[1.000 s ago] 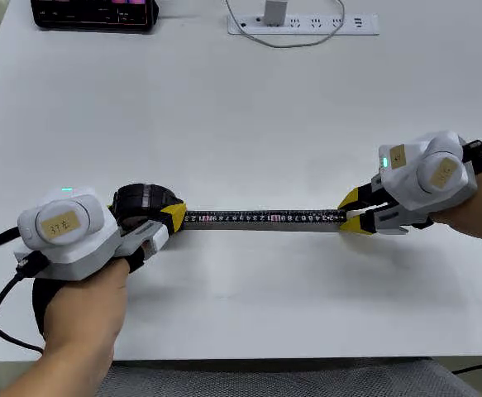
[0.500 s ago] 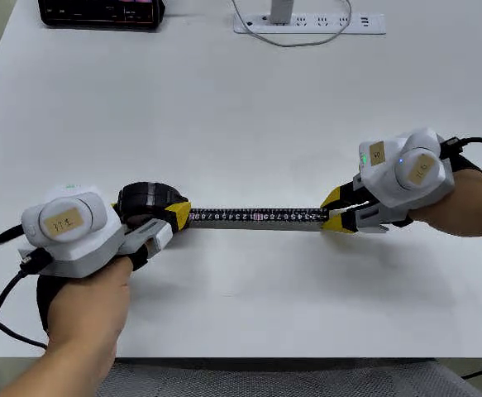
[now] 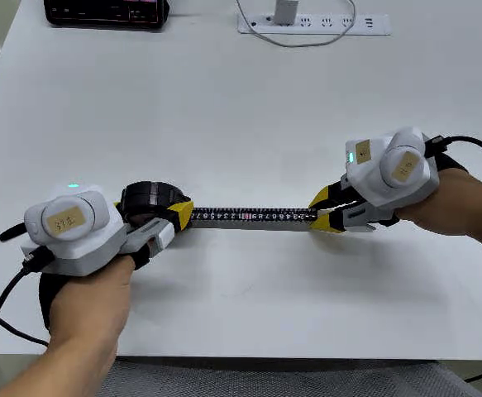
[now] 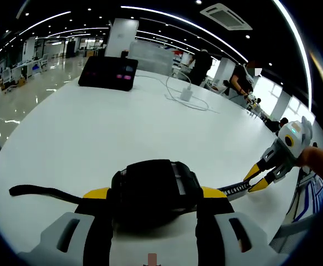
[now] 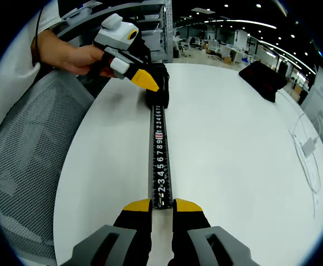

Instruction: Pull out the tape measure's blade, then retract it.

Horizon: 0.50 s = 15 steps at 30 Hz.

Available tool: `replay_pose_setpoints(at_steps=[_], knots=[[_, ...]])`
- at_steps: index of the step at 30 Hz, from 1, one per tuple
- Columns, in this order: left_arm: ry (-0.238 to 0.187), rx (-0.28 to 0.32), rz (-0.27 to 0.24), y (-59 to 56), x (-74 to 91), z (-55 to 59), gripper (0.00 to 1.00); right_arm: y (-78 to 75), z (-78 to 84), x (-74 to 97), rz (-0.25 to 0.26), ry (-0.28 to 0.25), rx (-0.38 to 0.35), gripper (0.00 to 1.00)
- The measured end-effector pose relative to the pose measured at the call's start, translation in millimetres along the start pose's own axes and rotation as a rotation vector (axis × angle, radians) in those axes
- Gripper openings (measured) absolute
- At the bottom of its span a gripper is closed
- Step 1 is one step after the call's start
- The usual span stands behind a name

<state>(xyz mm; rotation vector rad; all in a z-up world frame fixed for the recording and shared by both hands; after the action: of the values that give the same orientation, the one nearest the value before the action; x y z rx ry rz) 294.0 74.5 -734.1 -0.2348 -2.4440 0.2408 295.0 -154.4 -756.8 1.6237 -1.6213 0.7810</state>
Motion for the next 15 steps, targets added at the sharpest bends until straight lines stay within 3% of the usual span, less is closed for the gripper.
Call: replay_pose_setpoints(at_steps=[15], knots=[[0.002,-0.003,0.001,-0.7,0.0,0.2,0.55,-0.5,0.2,-0.4,-0.007,0.007,0.003,0.10]])
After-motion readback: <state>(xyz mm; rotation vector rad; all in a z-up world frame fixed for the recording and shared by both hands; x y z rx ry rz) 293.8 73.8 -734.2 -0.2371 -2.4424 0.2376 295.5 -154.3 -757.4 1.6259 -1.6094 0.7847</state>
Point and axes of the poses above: the centre of the closed fingertips' face, and the gripper's own axes: x roughly backward along the fingers, y roughly to its left, z roughly out of its underside, the point moved 2 cm from there along x, roughly backward along the fingers, and after that the axes turned 2 degrees about -x, right-handed, at the moved point
